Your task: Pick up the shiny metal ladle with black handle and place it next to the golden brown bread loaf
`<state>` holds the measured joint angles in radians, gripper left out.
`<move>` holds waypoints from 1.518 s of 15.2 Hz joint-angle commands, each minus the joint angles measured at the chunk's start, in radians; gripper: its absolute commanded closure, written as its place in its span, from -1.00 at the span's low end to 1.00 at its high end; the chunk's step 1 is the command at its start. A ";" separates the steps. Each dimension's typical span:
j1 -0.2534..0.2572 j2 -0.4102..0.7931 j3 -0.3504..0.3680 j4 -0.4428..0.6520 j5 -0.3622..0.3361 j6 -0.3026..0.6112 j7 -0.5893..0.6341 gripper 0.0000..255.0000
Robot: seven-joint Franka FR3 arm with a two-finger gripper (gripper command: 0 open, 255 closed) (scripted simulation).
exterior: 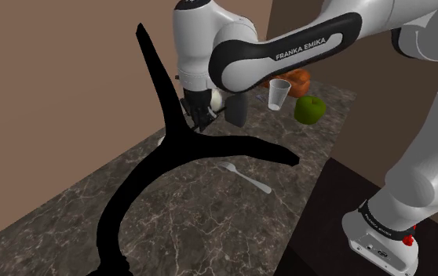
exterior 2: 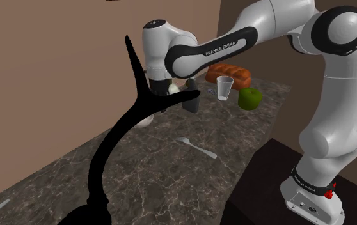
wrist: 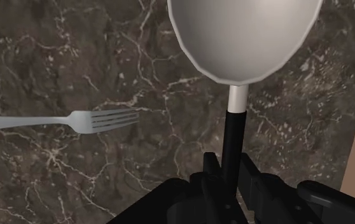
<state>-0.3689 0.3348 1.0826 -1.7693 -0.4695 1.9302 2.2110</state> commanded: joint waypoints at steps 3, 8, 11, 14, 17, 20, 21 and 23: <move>-0.006 -0.017 0.012 0.041 0.022 -0.048 -0.020 1.00; -0.005 -0.030 0.022 0.097 0.040 -0.107 -0.039 1.00; -0.001 -0.034 0.025 0.133 0.047 -0.144 -0.049 1.00; -0.056 -0.084 0.045 0.114 0.091 -0.144 -0.089 1.00; -0.234 -0.257 0.086 -0.009 0.251 -0.074 -0.233 1.00; -0.322 -0.456 0.031 -0.113 0.448 -0.030 -0.423 1.00; -0.320 -0.506 -0.009 -0.144 0.495 -0.023 -0.476 1.00; -0.303 -0.582 -0.090 -0.199 0.561 -0.014 -0.565 1.00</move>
<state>-0.6776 -0.2016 1.0293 -1.9353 0.0486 1.9076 1.6955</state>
